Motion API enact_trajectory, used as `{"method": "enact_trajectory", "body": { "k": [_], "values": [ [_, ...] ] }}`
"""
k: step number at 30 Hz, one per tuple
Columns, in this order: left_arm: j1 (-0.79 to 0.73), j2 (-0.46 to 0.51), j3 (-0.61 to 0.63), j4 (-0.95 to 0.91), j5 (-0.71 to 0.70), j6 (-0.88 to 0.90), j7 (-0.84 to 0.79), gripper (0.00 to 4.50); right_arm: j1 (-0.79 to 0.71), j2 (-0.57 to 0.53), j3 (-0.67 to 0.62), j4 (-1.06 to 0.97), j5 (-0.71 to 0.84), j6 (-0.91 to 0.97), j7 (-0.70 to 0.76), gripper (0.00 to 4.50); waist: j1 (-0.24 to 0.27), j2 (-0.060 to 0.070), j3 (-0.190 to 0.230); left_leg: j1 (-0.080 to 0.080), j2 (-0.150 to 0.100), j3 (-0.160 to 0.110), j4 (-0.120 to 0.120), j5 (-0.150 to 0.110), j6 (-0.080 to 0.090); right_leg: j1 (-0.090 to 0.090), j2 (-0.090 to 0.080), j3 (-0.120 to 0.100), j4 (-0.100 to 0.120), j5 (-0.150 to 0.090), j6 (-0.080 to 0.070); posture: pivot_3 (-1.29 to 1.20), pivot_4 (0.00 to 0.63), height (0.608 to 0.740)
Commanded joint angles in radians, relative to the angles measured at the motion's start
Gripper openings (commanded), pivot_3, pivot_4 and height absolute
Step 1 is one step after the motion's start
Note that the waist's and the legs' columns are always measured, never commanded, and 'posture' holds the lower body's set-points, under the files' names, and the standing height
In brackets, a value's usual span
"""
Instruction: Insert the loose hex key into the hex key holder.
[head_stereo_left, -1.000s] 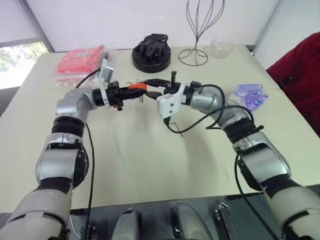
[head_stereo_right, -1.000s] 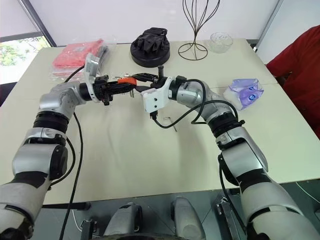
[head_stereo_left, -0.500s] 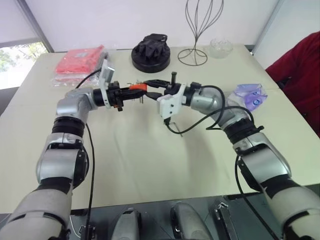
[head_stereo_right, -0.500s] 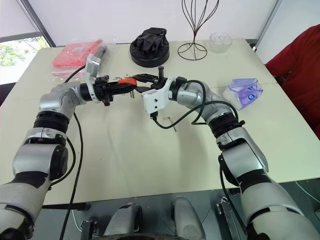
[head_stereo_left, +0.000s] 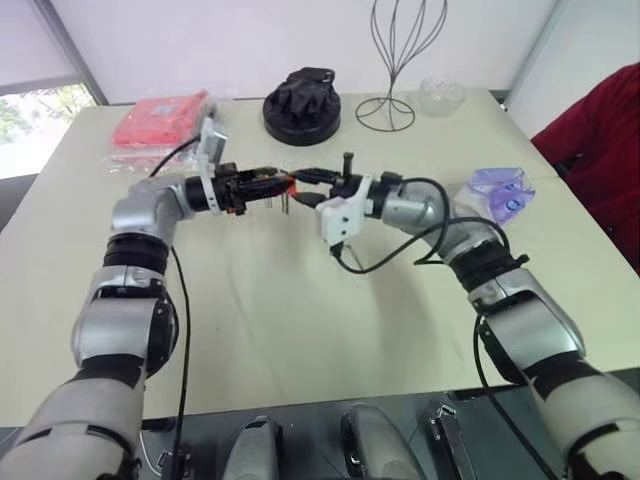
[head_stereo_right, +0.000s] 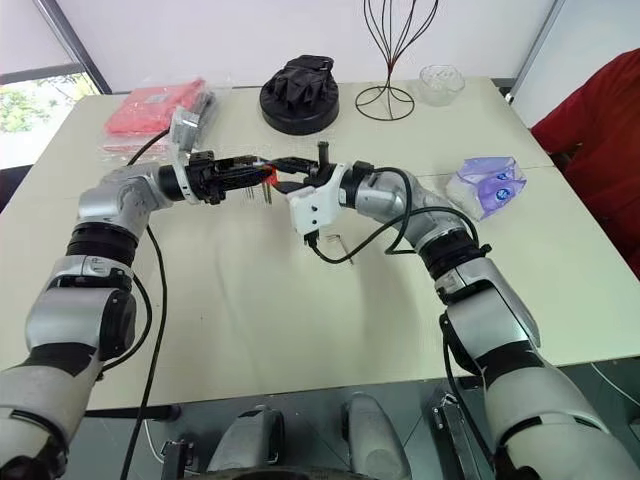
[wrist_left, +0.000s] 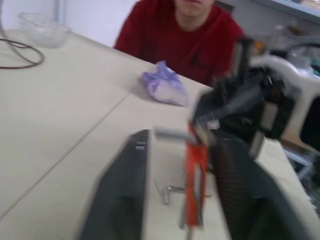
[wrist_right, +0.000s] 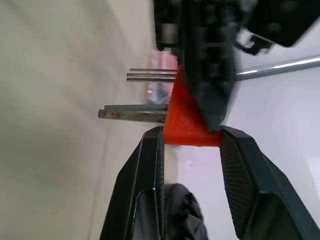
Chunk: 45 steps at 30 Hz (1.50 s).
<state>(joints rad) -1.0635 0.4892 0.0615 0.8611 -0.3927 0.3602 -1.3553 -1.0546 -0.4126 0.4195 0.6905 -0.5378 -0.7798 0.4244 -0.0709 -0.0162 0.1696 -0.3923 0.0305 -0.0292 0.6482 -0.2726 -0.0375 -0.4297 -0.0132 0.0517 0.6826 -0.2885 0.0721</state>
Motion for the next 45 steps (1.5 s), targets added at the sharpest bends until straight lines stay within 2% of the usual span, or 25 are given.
{"method": "enact_trajectory", "body": {
  "k": [1, 22, 25, 27, 28, 37, 41, 42, 44, 45],
  "values": [
    [-0.006, 0.008, 0.028, -0.027, -0.003, -0.015, 0.004, 2.23, -0.01, -0.006, -0.007, -0.033, 0.007, -0.01, -0.005, 0.99, 0.001, 0.0, 0.0, 0.0, 0.0, 0.0, 0.0, 0.0, 0.0, 0.0, 0.0, 0.0, 0.0, 0.0, 0.0, 0.0, 0.15, 0.74],
    [0.039, 0.011, 0.024, -0.095, -0.006, 0.029, -0.018, 2.23, -0.021, -0.007, -0.011, -0.03, -0.007, -0.009, -0.036, 0.99, 0.001, 0.0, 0.0, 0.0, 0.0, 0.0, 0.0, 0.0, 0.0, 0.0, 0.0, 0.0, 0.0, 0.0, 0.0, 0.0, 0.15, 0.74],
    [0.04, 0.009, 0.024, -0.093, -0.009, 0.032, -0.02, 1.38, -0.019, -0.008, -0.011, -0.034, -0.008, -0.009, -0.035, 0.99, 0.001, 0.0, 0.0, 0.0, 0.0, 0.0, 0.0, 0.0, 0.0, 0.0, 0.0, 0.0, 0.0, 0.0, 0.0, 0.0, 0.15, 0.74],
    [0.04, 0.007, 0.026, -0.091, -0.011, 0.033, -0.02, 0.28, -0.017, -0.009, -0.011, -0.036, -0.009, -0.009, -0.034, 0.99, 0.001, 0.0, 0.0, 0.0, 0.0, 0.0, 0.0, 0.0, 0.0, 0.0, 0.0, 0.0, 0.0, 0.0, 0.0, 0.0, 0.15, 0.74],
    [0.039, 0.006, 0.027, -0.089, -0.01, 0.031, -0.018, 0.05, -0.017, -0.01, -0.01, -0.036, -0.01, -0.009, -0.034, 0.99, 0.001, 0.0, 0.0, 0.0, 0.0, 0.0, 0.0, 0.0, 0.0, 0.0, 0.0, 0.0, 0.0, 0.0, 0.0, 0.0, 0.15, 0.74],
    [0.044, 0.002, 0.028, -0.09, -0.005, 0.017, -0.003, 0.05, -0.003, -0.01, -0.003, -0.045, -0.006, -0.007, -0.018, 0.99, 0.001, 0.0, 0.0, 0.0, 0.0, 0.0, 0.0, 0.0, 0.0, 0.0, 0.0, 0.0, 0.0, 0.0, 0.0, 0.0, 0.15, 0.74],
    [0.054, 0.001, 0.028, -0.1, -0.006, 0.015, 0.007, 0.0, 0.008, -0.014, 0.001, -0.026, -0.003, 0.028, 0.017, 2.98, 0.001, 0.0, 0.0, 0.0, 0.0, 0.0, 0.0, 0.0, 0.0, 0.0, 0.0, 0.0, 0.0, 0.0, 0.0, 0.0, 0.15, 0.74],
    [0.06, 0.003, 0.028, -0.107, -0.008, 0.017, 0.006, 0.0, 0.012, -0.016, -0.002, -0.022, -0.001, 0.037, 0.022, 3.62, 0.001, 0.0, 0.0, 0.0, 0.0, 0.0, 0.0, 0.0, 0.0, 0.0, 0.0, 0.0, 0.0, 0.0, 0.0, 0.0, 0.15, 0.74],
    [0.075, 0.008, 0.026, -0.126, -0.01, 0.019, 0.005, 0.0, 0.02, -0.029, -0.003, -0.023, -0.014, 0.047, 0.021, 4.46, 0.001, 0.0, 0.0, 0.0, 0.0, 0.0, 0.0, 0.0, 0.0, 0.0, 0.0, 0.0, 0.0, 0.0, 0.0, 0.0, 0.15, 0.74],
    [0.083, 0.009, 0.025, -0.137, -0.01, 0.018, 0.006, 0.0, 0.025, -0.039, -0.007, -0.025, -0.019, 0.05, 0.017, 4.46, 0.001, 0.0, 0.0, 0.0, 0.0, 0.0, 0.0, 0.0, 0.0, 0.0, 0.0, 0.0, 0.0, 0.0, 0.0, 0.0, 0.15, 0.74]
  ]
}}
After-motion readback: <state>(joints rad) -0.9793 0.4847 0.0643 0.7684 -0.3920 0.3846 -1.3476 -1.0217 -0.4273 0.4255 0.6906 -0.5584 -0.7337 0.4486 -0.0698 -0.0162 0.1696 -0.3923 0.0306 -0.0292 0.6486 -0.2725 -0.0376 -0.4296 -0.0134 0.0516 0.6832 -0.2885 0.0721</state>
